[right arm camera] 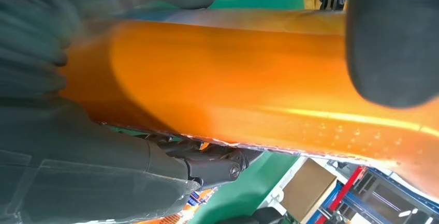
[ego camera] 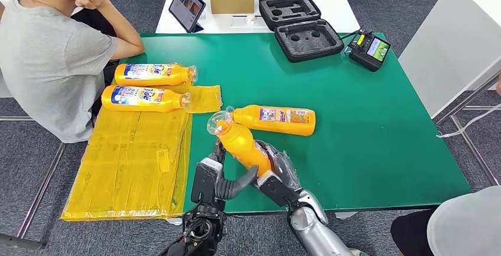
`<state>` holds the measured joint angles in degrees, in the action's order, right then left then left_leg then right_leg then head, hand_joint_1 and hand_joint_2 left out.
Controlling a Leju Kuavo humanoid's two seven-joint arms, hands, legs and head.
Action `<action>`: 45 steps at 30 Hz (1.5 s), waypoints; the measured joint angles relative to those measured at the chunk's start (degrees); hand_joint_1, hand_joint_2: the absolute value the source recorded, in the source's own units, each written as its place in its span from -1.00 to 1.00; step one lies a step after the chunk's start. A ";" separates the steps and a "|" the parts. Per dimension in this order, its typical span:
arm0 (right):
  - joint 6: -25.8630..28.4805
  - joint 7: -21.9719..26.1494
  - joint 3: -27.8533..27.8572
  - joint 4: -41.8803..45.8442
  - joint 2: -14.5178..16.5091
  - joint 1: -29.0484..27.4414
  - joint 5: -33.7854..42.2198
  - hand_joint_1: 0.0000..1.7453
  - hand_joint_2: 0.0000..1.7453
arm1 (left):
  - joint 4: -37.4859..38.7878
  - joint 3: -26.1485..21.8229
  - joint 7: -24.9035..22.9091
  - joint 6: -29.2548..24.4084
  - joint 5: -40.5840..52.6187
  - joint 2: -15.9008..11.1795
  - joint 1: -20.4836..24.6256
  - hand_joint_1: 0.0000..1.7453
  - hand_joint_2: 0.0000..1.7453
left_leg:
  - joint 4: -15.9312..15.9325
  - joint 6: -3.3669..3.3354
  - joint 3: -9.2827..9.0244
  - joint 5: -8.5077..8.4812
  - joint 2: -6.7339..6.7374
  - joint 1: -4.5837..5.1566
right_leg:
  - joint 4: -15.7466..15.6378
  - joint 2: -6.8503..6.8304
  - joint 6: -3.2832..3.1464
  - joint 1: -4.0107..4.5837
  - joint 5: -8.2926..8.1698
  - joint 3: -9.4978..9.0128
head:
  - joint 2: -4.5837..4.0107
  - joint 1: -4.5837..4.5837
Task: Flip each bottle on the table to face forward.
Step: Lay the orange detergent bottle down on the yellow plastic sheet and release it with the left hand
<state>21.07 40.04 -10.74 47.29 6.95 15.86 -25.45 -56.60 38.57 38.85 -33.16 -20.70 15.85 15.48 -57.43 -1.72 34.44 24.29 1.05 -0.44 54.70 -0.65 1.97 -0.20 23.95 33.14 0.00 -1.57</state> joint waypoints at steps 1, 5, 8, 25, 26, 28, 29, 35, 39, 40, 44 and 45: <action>0.74 0.01 -0.19 -0.70 0.10 0.36 -0.44 1.00 1.00 | -0.02 0.01 -0.24 0.28 -0.40 0.00 0.05 -1.00 1.00 | 0.00 0.00 -0.01 0.00 0.00 0.00 | 0.00 0.00 0.00 0.00 0.00 0.00 | 0.00 0.00; 3.06 0.04 -0.89 -2.97 0.66 1.41 -1.95 1.00 1.00 | -0.04 0.07 -0.84 0.38 -1.15 0.00 0.57 -1.00 1.00 | 0.00 0.00 -0.02 0.00 0.00 0.00 | 0.00 0.00 0.00 0.00 0.00 0.00 | 0.00 -0.01; 4.14 -0.02 -1.42 -4.00 1.12 1.93 -2.76 1.00 1.00 | 0.11 0.11 -1.09 0.19 -1.28 0.08 0.89 -1.00 1.00 | 0.00 0.00 -0.02 -0.01 0.01 0.00 | 0.00 0.00 0.00 0.00 0.00 0.00 | 0.00 -0.01; 5.82 -1.21 -4.24 -5.50 3.12 3.15 -6.65 1.00 1.00 | 2.82 -0.48 1.22 -1.73 -2.33 0.97 2.97 -1.00 1.00 | 0.00 0.00 -0.02 -0.01 0.01 -0.01 | 0.00 0.00 0.00 0.01 0.00 0.01 | 0.00 -0.01; 5.82 -1.19 -4.44 -5.50 3.26 3.13 -6.67 1.00 1.00 | 2.97 -0.49 1.22 -1.69 -2.39 1.05 3.07 -1.00 1.00 | 0.00 0.00 -0.02 -0.01 0.01 -0.01 | 0.00 0.00 0.00 0.00 0.00 0.01 | 0.00 -0.01; 5.82 -1.12 -4.66 -5.50 3.42 3.09 -6.65 1.00 1.00 | 3.32 -0.51 1.24 -1.66 -2.49 1.17 3.27 -1.00 1.00 | 0.00 0.00 -0.01 -0.01 0.01 -0.01 | 0.01 0.00 0.00 0.00 0.00 0.01 | 0.00 0.00; 5.82 -1.08 -4.75 -5.50 3.47 3.06 -6.65 1.00 1.00 | 3.49 -0.52 1.26 -1.66 -2.53 1.21 3.37 -1.00 1.00 | 0.00 0.00 -0.01 -0.01 0.01 0.00 | 0.01 0.00 0.00 0.00 0.00 0.01 | 0.00 0.00; 6.07 -1.05 -5.22 -5.50 3.68 2.90 -6.91 1.00 1.00 | 4.36 -0.61 1.43 -1.64 -2.98 1.39 3.76 -1.00 1.00 | 0.00 0.00 -0.01 -0.01 0.01 0.00 | 0.00 0.00 0.00 0.00 0.00 0.01 | 0.00 0.00; 6.43 -1.05 -5.77 -5.50 3.69 2.86 -7.14 1.00 1.00 | 4.81 -0.71 1.41 -1.44 -3.40 1.40 3.93 -0.92 1.00 | 0.00 0.00 -0.02 -0.01 0.01 0.00 | 0.00 0.00 0.00 0.00 0.00 0.01 | 0.00 0.00; 6.44 -1.05 -5.83 -5.50 3.69 2.85 -7.12 0.99 1.00 | 4.88 -0.74 1.40 -1.33 -3.49 1.40 3.96 -0.51 1.00 | 0.00 0.00 -0.02 -0.01 0.01 0.00 | 0.00 0.00 0.00 0.00 0.00 0.01 | 0.00 0.00; 6.30 -0.92 -5.97 -5.50 3.74 2.85 -6.79 0.96 1.00 | 4.95 -0.95 1.37 -0.87 -3.59 1.45 3.98 0.62 1.00 | 0.00 0.01 -0.02 -0.01 0.01 0.00 | 0.00 0.00 0.00 0.00 0.00 0.01 | 0.00 -0.01; 6.27 -0.90 -5.99 -5.50 3.78 2.85 -6.68 0.96 1.00 | 4.96 -1.00 1.37 -0.82 -3.59 1.49 3.98 0.62 1.00 | 0.00 0.01 -0.02 -0.01 0.01 0.00 | 0.00 0.00 0.00 0.00 0.00 0.01 | 0.00 0.00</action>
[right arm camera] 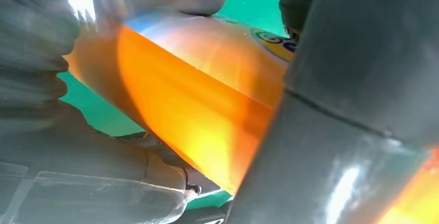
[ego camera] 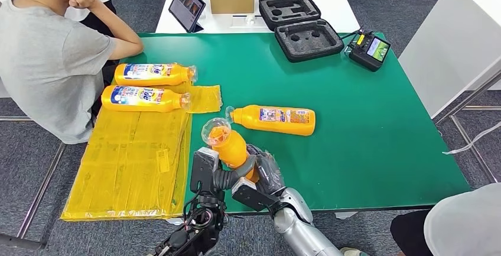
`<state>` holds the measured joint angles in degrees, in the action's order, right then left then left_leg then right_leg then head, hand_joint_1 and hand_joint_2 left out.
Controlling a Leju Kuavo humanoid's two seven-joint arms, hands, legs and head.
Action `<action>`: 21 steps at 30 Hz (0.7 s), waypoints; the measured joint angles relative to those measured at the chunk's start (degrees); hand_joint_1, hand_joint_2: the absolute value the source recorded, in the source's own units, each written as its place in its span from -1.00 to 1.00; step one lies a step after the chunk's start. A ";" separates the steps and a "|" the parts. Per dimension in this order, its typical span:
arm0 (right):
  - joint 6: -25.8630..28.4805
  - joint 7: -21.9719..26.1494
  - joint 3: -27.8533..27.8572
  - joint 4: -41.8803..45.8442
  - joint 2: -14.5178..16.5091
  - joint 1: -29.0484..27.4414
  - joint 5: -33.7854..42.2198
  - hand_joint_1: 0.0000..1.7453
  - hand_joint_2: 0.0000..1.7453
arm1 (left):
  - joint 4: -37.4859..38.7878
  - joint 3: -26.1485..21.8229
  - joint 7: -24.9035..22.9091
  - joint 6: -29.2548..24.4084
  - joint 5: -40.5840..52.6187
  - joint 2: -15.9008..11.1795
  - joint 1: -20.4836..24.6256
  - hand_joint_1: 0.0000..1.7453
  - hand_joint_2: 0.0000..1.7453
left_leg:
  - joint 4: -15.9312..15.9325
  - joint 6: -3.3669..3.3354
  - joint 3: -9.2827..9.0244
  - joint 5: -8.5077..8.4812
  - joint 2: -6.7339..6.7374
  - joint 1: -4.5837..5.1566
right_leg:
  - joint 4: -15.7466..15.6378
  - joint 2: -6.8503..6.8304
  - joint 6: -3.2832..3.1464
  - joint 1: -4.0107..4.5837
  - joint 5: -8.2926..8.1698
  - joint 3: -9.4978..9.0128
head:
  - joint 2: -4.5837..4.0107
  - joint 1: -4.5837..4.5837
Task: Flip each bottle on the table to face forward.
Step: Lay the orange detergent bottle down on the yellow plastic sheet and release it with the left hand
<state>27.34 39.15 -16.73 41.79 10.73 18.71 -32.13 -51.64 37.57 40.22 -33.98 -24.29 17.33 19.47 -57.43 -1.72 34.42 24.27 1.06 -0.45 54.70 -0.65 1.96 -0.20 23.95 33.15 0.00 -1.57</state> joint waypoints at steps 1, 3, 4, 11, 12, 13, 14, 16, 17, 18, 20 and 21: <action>-0.02 0.01 -0.02 0.00 0.03 0.00 0.10 0.94 1.00 | 0.01 -0.03 0.00 0.02 0.01 0.02 0.00 0.71 1.00 | 0.00 0.00 0.00 0.00 0.00 0.00 | 0.00 0.00 0.00 0.00 0.00 0.00 | 0.00 0.00; -0.03 0.02 -0.04 0.00 0.08 0.00 0.20 0.84 1.00 | 0.02 -0.05 0.00 0.05 0.01 0.05 0.01 0.90 1.00 | 0.00 0.00 0.00 0.00 0.00 0.00 | 0.00 0.00 0.00 0.00 0.00 0.00 | 0.00 0.01; -0.04 0.02 -0.05 0.00 0.09 0.00 0.22 0.78 1.00 | 0.03 -0.07 0.00 0.05 0.01 0.06 0.01 1.00 1.00 | 0.00 0.00 0.00 0.00 0.00 0.00 | 0.00 0.00 0.00 0.00 0.00 0.00 | 0.00 0.01; -2.56 0.24 -0.06 0.23 0.20 -0.29 3.50 -0.56 1.00 | 0.13 -0.21 0.15 0.08 0.59 0.07 0.19 1.00 1.00 | 0.00 0.00 0.00 0.00 0.00 0.00 | 0.00 0.00 0.00 0.00 0.00 0.00 | 0.00 0.00; -3.44 0.35 -0.06 0.30 0.20 -0.39 4.48 -0.53 1.00 | 0.13 -0.29 0.13 0.14 0.63 0.07 0.22 1.00 1.00 | 0.00 0.00 0.00 0.00 0.00 0.00 | 0.00 0.00 0.00 0.00 0.00 0.00 | 0.00 -0.01; -4.24 0.47 -0.06 0.37 0.20 -0.50 5.39 -0.48 1.00 | 0.13 -0.40 0.09 0.29 0.64 0.07 0.25 1.00 1.00 | 0.00 0.00 0.00 0.00 0.00 0.00 | 0.00 0.00 0.00 0.00 0.00 0.00 | 0.00 -0.01; -4.92 0.58 -0.06 0.42 0.20 -0.60 6.17 -0.50 1.00 | 0.13 -0.51 0.04 0.49 0.64 0.06 0.29 1.00 1.00 | 0.00 0.00 0.00 0.00 0.00 0.00 | 0.00 0.00 0.00 0.00 0.00 0.00 | 0.00 -0.01; -5.84 0.75 -0.05 0.48 0.20 -0.78 7.48 -0.79 1.00 | 0.13 -0.67 -0.09 1.01 0.64 0.04 0.34 1.00 1.00 | 0.00 0.00 0.00 0.00 0.00 0.00 | 0.00 0.00 0.00 0.00 0.00 0.00 | 0.00 -0.01; -6.09 0.80 -0.05 0.51 0.19 -0.87 8.07 -0.92 1.00 | 0.13 -0.73 -0.22 1.26 0.64 0.03 0.37 1.00 1.00 | 0.00 0.00 0.00 0.00 0.00 0.00 | 0.00 0.00 0.00 0.00 0.00 0.00 | 0.00 -0.01; -6.23 0.84 -0.05 0.54 0.18 -0.93 8.63 -1.00 1.00 | 0.13 -0.77 -0.38 1.49 0.64 0.02 0.40 1.00 1.00 | 0.00 0.00 0.00 0.00 0.00 0.00 | 0.00 0.00 0.00 0.00 0.00 0.00 | 0.00 -0.01; -6.20 0.87 -0.06 0.60 0.16 -1.03 9.44 -1.00 1.00 | 0.13 -0.84 -0.71 1.79 0.64 0.02 0.50 1.00 1.00 | 0.00 0.00 0.00 0.00 0.00 0.00 | 0.00 -0.01 0.00 0.00 0.00 -0.01 | 0.00 0.00; -6.16 0.87 -0.06 0.61 0.16 -1.05 9.69 -1.00 1.00 | 0.13 -0.85 -0.80 1.84 0.64 0.02 0.53 1.00 1.00 | 0.00 0.00 0.00 0.00 0.00 0.00 | 0.00 -0.01 0.00 0.00 0.00 -0.01 | 0.00 0.00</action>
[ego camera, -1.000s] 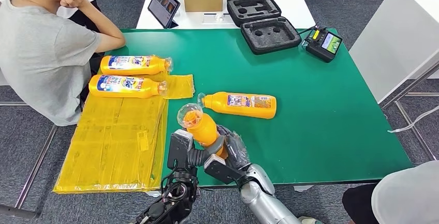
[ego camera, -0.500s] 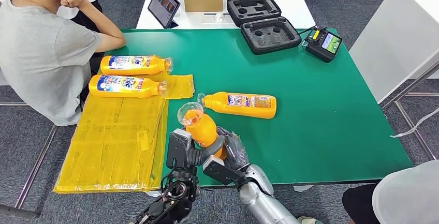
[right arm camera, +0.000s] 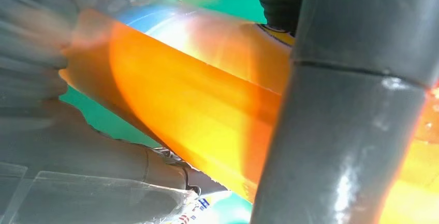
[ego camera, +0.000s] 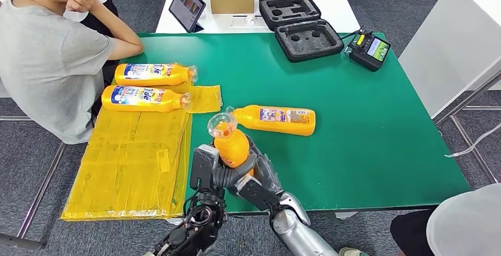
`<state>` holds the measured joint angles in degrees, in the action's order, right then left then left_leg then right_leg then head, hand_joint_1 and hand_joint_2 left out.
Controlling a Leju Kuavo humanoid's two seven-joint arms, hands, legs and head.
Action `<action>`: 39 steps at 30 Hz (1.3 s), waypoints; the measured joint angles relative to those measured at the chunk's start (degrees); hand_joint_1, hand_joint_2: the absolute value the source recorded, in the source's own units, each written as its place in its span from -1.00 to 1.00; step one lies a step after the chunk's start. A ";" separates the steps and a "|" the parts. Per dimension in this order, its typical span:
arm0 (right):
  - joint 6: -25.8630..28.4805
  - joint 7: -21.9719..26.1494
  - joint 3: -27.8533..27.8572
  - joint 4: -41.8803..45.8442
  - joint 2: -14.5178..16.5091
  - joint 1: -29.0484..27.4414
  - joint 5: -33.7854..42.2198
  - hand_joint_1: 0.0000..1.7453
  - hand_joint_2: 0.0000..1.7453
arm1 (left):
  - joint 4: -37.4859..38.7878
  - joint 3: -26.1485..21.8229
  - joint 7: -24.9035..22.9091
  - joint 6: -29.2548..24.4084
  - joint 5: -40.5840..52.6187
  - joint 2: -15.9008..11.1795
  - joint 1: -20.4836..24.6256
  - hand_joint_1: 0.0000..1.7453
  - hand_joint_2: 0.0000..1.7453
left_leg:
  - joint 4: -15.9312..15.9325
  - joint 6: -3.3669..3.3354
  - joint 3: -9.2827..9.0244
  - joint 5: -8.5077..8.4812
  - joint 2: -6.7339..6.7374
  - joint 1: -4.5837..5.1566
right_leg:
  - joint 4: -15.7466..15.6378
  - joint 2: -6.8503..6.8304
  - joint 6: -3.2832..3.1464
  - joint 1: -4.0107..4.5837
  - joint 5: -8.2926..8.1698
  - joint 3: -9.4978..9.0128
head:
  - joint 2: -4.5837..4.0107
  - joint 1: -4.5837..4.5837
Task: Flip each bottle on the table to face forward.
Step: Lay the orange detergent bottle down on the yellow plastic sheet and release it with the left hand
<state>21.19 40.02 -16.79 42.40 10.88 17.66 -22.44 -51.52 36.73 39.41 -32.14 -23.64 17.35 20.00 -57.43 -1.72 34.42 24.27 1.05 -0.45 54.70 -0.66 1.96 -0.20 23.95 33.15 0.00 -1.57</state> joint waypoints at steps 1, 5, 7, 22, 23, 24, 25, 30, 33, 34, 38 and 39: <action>0.03 0.00 -0.01 0.01 0.00 -0.02 0.23 -1.00 1.00 | 0.00 -0.01 -0.05 0.03 0.02 0.00 0.03 1.00 1.00 | 0.00 0.00 0.00 0.00 0.00 0.00 | 0.00 0.00 0.00 0.00 0.00 0.00 | 0.00 0.00; 0.04 0.00 -0.06 0.03 0.00 -0.23 1.27 -1.00 1.00 | -0.01 -0.01 -0.06 0.03 0.36 0.00 0.06 1.00 1.00 | 0.00 0.00 0.00 0.00 0.00 0.00 | 0.00 0.00 0.00 0.00 0.00 0.00 | 0.00 0.00; 0.04 0.00 -0.07 0.04 0.00 -0.32 1.46 -1.00 1.00 | -0.02 -0.01 -0.05 0.03 0.53 -0.01 0.07 1.00 1.00 | 0.00 0.00 0.00 0.00 0.00 0.00 | 0.00 0.00 0.00 0.00 0.00 0.00 | 0.00 0.00; -1.32 0.01 -0.09 2.09 -0.74 -2.16 5.91 -1.00 1.00 | -4.39 -2.39 -4.70 -4.85 26.14 -9.04 1.19 1.00 1.00 | 0.01 0.04 0.02 -0.03 0.02 -0.03 | 0.05 -0.01 -0.01 0.04 0.01 0.03 | 0.00 0.01; -1.44 0.01 -0.09 2.20 -0.77 -2.23 6.00 -1.00 1.00 | -4.74 -2.74 -5.08 -4.93 26.91 -9.50 1.17 1.00 1.00 | 0.01 0.04 0.02 -0.03 0.01 -0.03 | 0.05 -0.01 -0.01 0.03 0.01 0.03 | 0.00 0.01; -1.63 0.01 -0.09 2.35 -0.78 -2.29 6.15 -1.00 1.00 | -5.07 -3.01 -5.61 -5.25 28.16 -9.99 1.14 1.00 1.00 | 0.01 0.04 0.03 -0.03 0.01 -0.03 | 0.06 -0.01 -0.01 0.03 0.01 0.03 | 0.00 0.02; -1.92 0.00 -0.09 2.57 -0.80 -2.38 6.34 -1.00 1.00 | -5.52 -3.22 -6.39 -5.72 30.03 -10.61 1.06 1.00 1.00 | 0.01 0.04 0.04 -0.03 0.02 -0.03 | 0.06 0.00 -0.01 0.02 0.01 0.03 | 0.00 0.02; -3.87 0.01 -0.11 3.74 -1.14 -2.83 7.17 -1.00 1.00 | -9.24 -5.79 -12.57 -7.25 46.79 -16.19 0.35 1.00 1.00 | 0.01 0.05 0.05 -0.05 0.04 -0.03 | 0.06 0.00 -0.01 0.03 0.01 0.07 | 0.00 0.00; -4.68 0.02 -0.36 3.94 -1.21 -2.76 7.18 -1.00 1.00 | -10.72 -8.22 -15.24 -7.33 55.37 -18.43 0.27 1.00 1.00 | 0.01 0.09 0.06 -0.11 0.01 -0.05 | 0.07 -0.06 -0.02 0.05 0.01 0.07 | 0.00 0.01; -4.87 0.02 -0.48 3.97 -1.20 -2.68 7.18 -1.00 1.00 | -11.18 -8.89 -15.92 -7.19 57.10 -18.84 0.27 1.00 1.00 | 0.02 0.09 0.07 -0.11 0.01 -0.05 | 0.07 -0.06 -0.02 0.05 0.01 0.07 | 0.00 0.01; -5.80 0.01 -1.07 3.98 -1.09 -2.30 7.46 -1.00 1.00 | -13.11 -11.93 -21.52 -6.40 68.25 -20.14 0.28 1.00 1.00 | 0.02 0.10 0.07 -0.12 0.00 -0.05 | 0.08 -0.05 -0.02 0.04 0.01 0.08 | 0.00 0.02; -5.97 0.01 -1.19 3.98 -1.07 -2.28 7.56 -1.00 1.00 | -13.38 -12.55 -22.95 -6.23 71.23 -20.34 0.27 1.00 1.00 | 0.02 0.10 0.08 -0.12 -0.01 -0.05 | 0.08 -0.07 -0.02 0.04 0.01 0.08 | 0.00 0.02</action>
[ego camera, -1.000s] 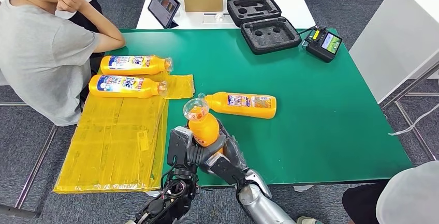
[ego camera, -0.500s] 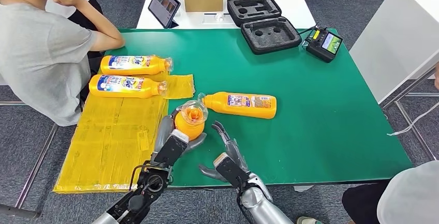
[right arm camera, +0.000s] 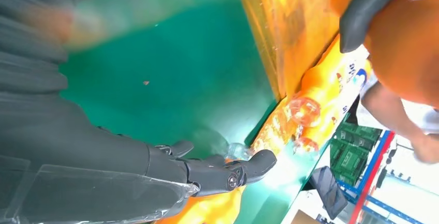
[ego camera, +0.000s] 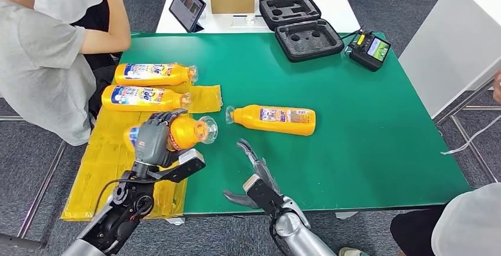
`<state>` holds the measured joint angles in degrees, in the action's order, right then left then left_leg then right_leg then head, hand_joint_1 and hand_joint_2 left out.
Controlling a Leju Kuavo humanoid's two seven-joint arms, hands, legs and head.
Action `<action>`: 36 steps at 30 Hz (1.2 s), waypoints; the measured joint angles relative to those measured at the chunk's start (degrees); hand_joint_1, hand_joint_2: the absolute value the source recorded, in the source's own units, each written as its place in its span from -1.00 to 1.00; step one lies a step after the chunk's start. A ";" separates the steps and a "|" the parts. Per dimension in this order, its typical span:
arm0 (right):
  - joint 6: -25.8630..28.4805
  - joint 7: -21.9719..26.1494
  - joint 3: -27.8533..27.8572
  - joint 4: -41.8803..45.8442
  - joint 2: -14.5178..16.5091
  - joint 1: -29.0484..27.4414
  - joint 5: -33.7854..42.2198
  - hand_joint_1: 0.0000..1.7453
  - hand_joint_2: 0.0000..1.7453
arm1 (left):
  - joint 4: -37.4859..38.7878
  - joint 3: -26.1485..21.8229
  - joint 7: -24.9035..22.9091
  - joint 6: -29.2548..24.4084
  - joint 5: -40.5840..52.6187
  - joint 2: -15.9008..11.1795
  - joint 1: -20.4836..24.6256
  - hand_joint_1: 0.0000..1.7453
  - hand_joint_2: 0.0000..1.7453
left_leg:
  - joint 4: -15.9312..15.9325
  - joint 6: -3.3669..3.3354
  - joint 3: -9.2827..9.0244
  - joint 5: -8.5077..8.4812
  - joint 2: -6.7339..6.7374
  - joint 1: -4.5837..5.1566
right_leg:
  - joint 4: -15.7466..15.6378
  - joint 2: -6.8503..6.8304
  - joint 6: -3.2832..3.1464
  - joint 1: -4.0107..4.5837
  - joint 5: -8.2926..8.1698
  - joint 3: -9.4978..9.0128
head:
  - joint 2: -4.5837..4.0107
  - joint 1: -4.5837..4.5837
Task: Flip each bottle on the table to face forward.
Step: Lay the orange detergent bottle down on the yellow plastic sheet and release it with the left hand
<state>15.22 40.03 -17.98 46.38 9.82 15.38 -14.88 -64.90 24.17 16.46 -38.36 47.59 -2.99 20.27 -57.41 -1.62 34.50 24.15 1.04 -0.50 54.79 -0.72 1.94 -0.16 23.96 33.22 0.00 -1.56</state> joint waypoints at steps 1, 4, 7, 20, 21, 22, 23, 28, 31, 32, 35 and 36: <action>-0.10 -0.01 -0.09 0.00 0.03 0.00 0.09 -1.00 1.00 | -0.21 -0.48 -0.98 0.11 2.04 -0.17 -0.02 1.00 1.00 | 0.00 0.00 0.01 -0.01 -0.02 0.00 | 0.00 -0.02 0.00 0.00 0.00 0.00 | 0.00 0.00; -0.17 -0.01 -0.26 0.00 0.09 0.00 0.25 -1.00 1.00 | -0.72 -1.34 -1.83 0.16 3.66 -0.53 -0.07 1.00 1.00 | 0.00 0.00 0.02 -0.01 -0.04 0.00 | 0.00 -0.05 0.00 0.00 0.00 0.00 | 0.00 0.01; -0.33 0.00 -0.30 -0.01 0.20 0.02 0.50 -1.00 1.00 | -0.84 -2.03 -3.90 0.51 7.89 -0.81 -0.08 1.00 1.00 | 0.00 0.00 0.03 -0.01 -0.04 0.00 | 0.00 -0.05 0.00 0.00 0.00 0.00 | 0.00 0.01; 0.36 0.01 -2.39 0.33 0.32 0.64 4.02 -1.00 1.00 | 13.45 -6.87 -12.94 2.29 29.80 -1.62 7.90 1.00 1.00 | -0.01 0.07 0.02 -0.09 -0.03 -0.01 | 0.05 -0.04 -0.01 0.01 -0.01 0.05 | 0.00 0.01; 0.52 0.01 -2.51 0.50 0.30 0.64 4.19 -1.00 1.00 | 15.63 -6.94 -12.69 2.46 29.61 -1.58 8.89 1.00 1.00 | -0.01 0.07 0.02 -0.09 -0.03 -0.01 | 0.05 -0.04 -0.01 0.01 -0.01 0.06 | 0.00 0.00; 0.60 0.01 -2.60 0.64 0.28 0.64 4.32 -1.00 1.00 | 17.69 -6.97 -12.66 2.84 29.70 -1.51 9.84 1.00 1.00 | -0.02 0.06 0.02 -0.10 -0.02 -0.01 | 0.05 -0.04 -0.01 0.01 -0.01 0.06 | 0.00 0.01; 0.64 0.01 -2.65 0.73 0.27 0.64 4.42 -1.00 1.00 | 19.77 -6.95 -12.86 3.40 30.08 -1.39 10.73 1.00 1.00 | -0.02 0.06 0.02 -0.10 -0.02 -0.01 | 0.05 -0.04 -0.01 0.01 -0.01 0.06 | 0.00 0.01; 0.54 -0.01 -2.77 0.83 0.31 0.64 4.46 -1.00 1.00 | 28.26 -6.68 -14.02 6.96 31.39 -0.46 14.18 1.00 1.00 | -0.02 0.05 0.04 -0.11 -0.02 0.00 | 0.05 -0.04 -0.01 0.01 -0.01 0.08 | 0.00 0.00; 0.55 -0.01 -2.78 0.85 0.34 0.64 4.38 -1.00 1.00 | 32.31 -6.64 -13.17 9.91 30.41 0.36 15.89 1.00 1.00 | -0.02 0.05 0.06 -0.11 -0.03 0.00 | 0.05 -0.05 -0.01 0.01 -0.01 0.09 | 0.00 0.01; 0.58 -0.01 -2.78 0.87 0.34 0.64 4.35 -1.00 1.00 | 33.56 -6.64 -12.60 10.75 29.90 0.64 16.38 1.00 1.00 | -0.02 0.05 0.06 -0.11 -0.03 0.00 | 0.05 -0.04 -0.01 0.01 -0.01 0.09 | 0.00 0.01; 0.68 0.00 -2.76 0.95 0.28 0.64 4.36 -1.00 1.00 | 36.26 -6.68 -10.80 12.25 28.49 1.39 17.66 1.00 1.00 | -0.02 0.05 0.06 -0.11 -0.04 0.00 | 0.05 -0.05 -0.01 0.01 -0.01 0.09 | 0.00 0.01; 0.70 0.00 -2.76 0.96 0.25 0.64 4.38 -1.00 1.00 | 36.93 -6.70 -10.27 12.57 28.11 1.61 18.07 1.00 1.00 | -0.02 0.05 0.06 -0.11 -0.04 0.00 | 0.05 -0.06 -0.01 0.01 -0.01 0.09 | 0.00 0.01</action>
<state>15.92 40.03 -20.74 47.34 10.07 16.02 -10.50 -27.96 17.47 6.19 -25.80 75.70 -1.38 38.34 -57.44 -1.56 34.55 24.04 1.00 -0.50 54.83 -0.78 1.94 -0.16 23.95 33.31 0.00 -1.55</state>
